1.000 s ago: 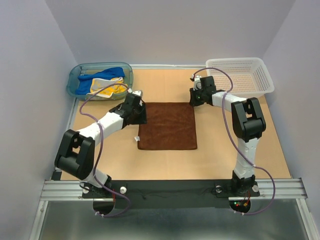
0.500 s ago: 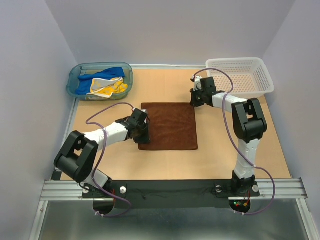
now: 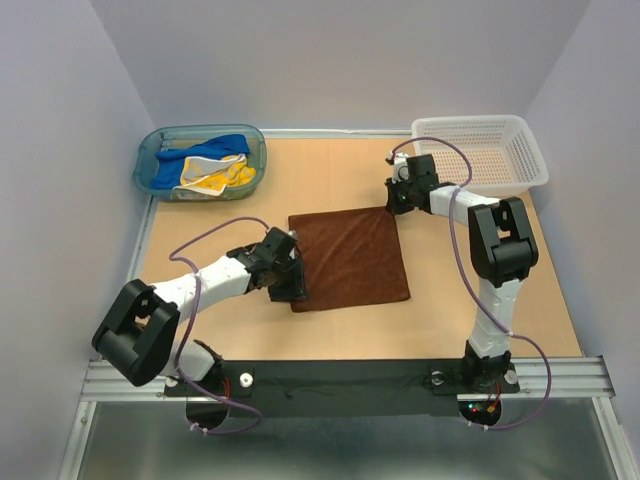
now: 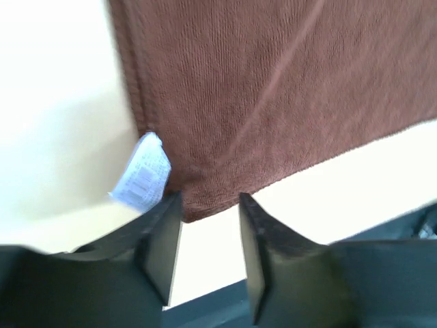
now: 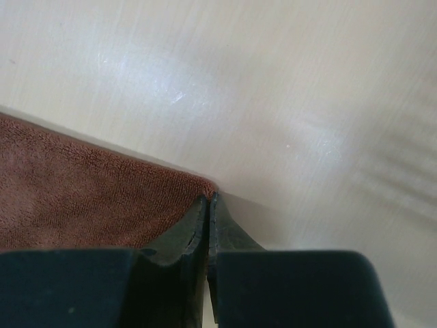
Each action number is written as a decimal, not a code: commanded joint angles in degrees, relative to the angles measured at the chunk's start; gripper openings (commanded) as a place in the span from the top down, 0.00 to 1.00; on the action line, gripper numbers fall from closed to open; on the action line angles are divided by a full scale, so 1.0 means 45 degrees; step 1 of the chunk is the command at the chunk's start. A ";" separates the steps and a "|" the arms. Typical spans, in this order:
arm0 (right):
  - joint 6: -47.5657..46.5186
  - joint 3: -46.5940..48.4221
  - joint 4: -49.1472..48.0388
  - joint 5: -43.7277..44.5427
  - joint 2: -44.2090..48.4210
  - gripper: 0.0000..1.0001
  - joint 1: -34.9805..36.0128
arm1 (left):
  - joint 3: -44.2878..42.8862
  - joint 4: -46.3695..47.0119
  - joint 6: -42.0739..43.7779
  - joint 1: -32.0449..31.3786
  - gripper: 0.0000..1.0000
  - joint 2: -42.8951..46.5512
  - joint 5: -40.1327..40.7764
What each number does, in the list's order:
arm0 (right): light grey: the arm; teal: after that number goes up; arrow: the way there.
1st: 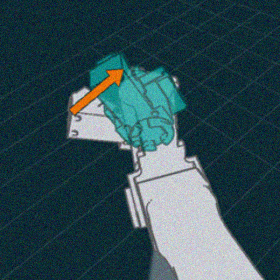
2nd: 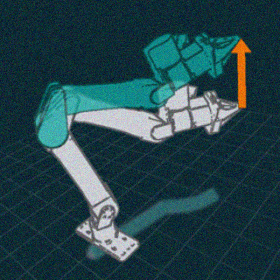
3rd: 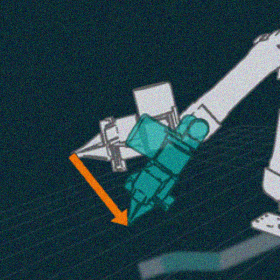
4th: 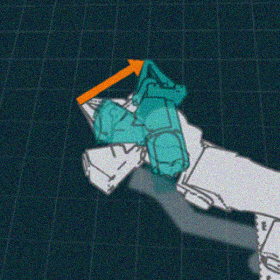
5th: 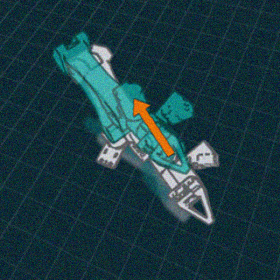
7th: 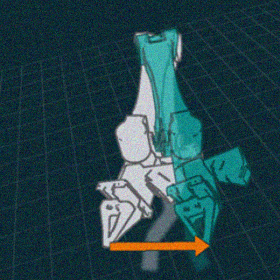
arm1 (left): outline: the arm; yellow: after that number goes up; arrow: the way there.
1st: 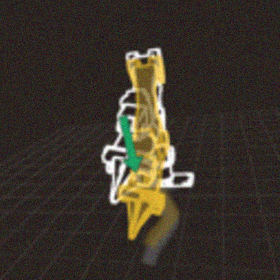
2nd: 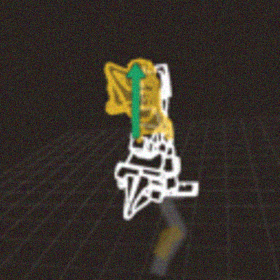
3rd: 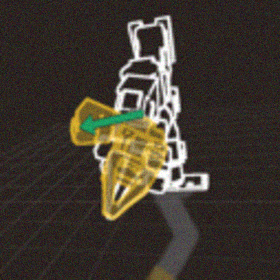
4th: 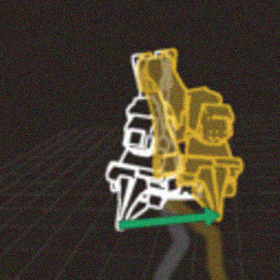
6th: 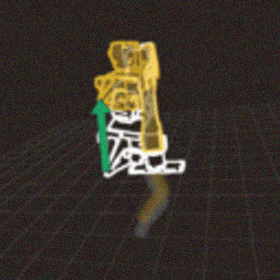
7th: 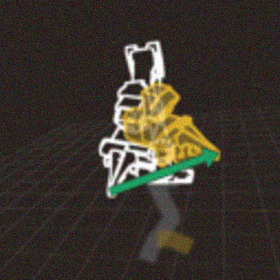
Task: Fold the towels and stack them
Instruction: Fold the towel
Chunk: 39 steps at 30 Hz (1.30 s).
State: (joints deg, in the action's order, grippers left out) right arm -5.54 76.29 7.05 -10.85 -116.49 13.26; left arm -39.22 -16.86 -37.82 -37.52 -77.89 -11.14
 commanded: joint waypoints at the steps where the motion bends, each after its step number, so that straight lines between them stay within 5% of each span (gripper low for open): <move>1: -0.0878 -0.0040 0.1109 -0.0049 -0.0149 0.99 -0.0192 | -0.2120 -0.1096 0.0960 0.0192 0.45 0.0299 0.2198; 8: -0.1230 0.0000 0.1109 -0.0459 -0.0091 1.00 -0.0192 | -0.5050 0.0053 0.4299 0.2359 0.39 -0.2083 0.3510; 15: -0.1366 -0.0156 0.1090 -0.0771 -0.0013 1.00 -0.0172 | -0.8352 0.0075 0.7466 0.2575 0.41 -0.5073 0.3782; 25: -0.1425 -0.0508 0.1090 -0.0675 -0.0110 1.00 -0.0172 | -1.0580 -0.0021 0.8189 0.3122 0.43 -0.7553 0.3257; 39: -0.1367 -0.0606 0.1109 -0.0675 -0.0189 1.00 -0.0172 | -1.0503 0.0329 0.8269 0.3337 0.45 -0.8200 0.1440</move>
State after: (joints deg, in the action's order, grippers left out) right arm -10.76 76.01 7.05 -14.66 -116.49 12.75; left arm -84.90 -16.53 -1.41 -23.00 -116.20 -1.69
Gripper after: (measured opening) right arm 0.046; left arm 0.551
